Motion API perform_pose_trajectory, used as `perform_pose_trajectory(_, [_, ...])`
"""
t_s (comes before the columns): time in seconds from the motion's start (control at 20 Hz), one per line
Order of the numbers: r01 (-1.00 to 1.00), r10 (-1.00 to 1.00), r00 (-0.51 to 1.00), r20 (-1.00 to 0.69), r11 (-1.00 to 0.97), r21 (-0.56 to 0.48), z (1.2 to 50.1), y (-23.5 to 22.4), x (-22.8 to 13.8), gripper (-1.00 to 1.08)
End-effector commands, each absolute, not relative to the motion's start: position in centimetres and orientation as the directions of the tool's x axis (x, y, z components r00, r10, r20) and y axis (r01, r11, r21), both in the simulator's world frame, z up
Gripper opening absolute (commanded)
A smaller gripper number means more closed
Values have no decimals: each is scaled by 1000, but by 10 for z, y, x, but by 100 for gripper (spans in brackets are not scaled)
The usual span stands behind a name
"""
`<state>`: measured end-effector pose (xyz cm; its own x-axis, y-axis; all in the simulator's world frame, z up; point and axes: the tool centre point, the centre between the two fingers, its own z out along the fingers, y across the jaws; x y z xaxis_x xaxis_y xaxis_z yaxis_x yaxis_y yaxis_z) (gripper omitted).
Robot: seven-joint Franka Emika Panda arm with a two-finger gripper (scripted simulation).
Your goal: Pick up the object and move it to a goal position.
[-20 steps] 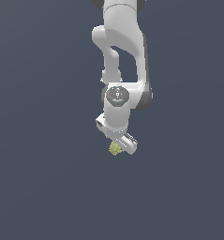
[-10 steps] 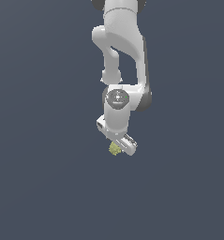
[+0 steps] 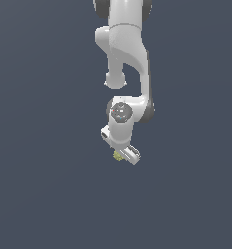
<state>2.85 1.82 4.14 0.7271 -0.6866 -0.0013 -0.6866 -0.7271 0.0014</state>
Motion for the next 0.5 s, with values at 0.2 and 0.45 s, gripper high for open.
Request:
perform_pose_trajectory(0.2, [-687, -687, 727, 0, -727, 0, 40, 18, 30, -100])
perform_pose_trajectory(0.45, [-687, -687, 727, 0, -727, 0, 40, 18, 30, -100])
